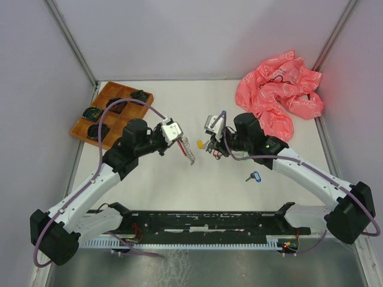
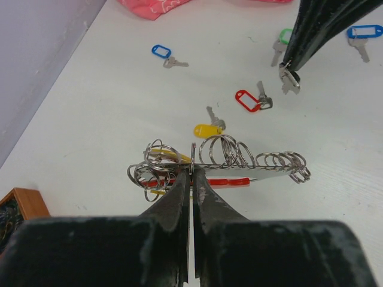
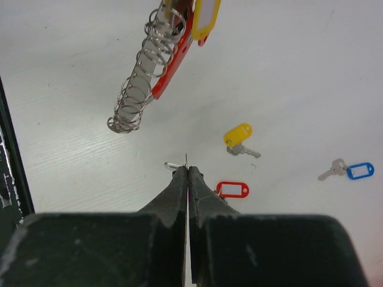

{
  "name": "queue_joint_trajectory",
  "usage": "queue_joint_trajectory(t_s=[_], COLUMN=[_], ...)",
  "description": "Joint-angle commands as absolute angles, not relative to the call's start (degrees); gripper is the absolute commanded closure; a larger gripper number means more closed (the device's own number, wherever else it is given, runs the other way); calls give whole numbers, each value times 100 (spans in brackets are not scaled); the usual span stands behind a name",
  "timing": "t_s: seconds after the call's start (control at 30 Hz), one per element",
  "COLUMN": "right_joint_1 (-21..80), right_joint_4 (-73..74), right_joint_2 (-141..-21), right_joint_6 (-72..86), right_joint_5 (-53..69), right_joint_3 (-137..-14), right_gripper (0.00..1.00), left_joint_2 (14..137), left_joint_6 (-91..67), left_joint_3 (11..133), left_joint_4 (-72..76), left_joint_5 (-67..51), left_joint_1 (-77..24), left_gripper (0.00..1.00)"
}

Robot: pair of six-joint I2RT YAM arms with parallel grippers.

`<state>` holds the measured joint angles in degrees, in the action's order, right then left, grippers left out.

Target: Put the keys on the keyring

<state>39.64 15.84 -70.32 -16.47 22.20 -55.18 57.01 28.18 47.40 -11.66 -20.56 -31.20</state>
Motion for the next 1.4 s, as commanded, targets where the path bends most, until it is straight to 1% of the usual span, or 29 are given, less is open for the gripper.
queue_joint_trajectory(t_s=[0.0,0.27,0.43,0.6,0.97,1.1,1.3,1.37], right_joint_1=[3958,4001,4105,4333,4751,4764,4764,4768], right_joint_4=[1631,1383,1318,1167,656,563,-112,-115], right_joint_2=[-6892,-6756,-6794,-6815,-6758,-6748,-6548,-6512], right_joint_6=[-2516,-3146,-3387,-3489,-3918,-4033,-4518,-4712], right_joint_5=[2585,2762,2743,2674,2132,2170,2021,2067], right_joint_3=[-5956,-6038,-6138,-6170,-6009,-5920,-5352,-5308], right_gripper=[99,99,99,99,99,99,99,99], left_joint_2=[5775,5978,6125,6105,5717,5551,5532,5521], left_joint_6=[3314,3785,4102,4421,5207,5384,5553,5617], left_joint_3=[5070,5472,5713,5747,5443,5273,5167,5166], left_joint_4=[-860,-1292,-1647,-1688,-1570,-1423,-1368,-1331], left_joint_5=[-2887,-3355,-3405,-3406,-2571,-2513,-2486,-2435], left_joint_1=[-3068,-3065,-3067,-3081,-3532,-3596,-3670,-3695], left_gripper=[97,97,97,97,97,97,97,97])
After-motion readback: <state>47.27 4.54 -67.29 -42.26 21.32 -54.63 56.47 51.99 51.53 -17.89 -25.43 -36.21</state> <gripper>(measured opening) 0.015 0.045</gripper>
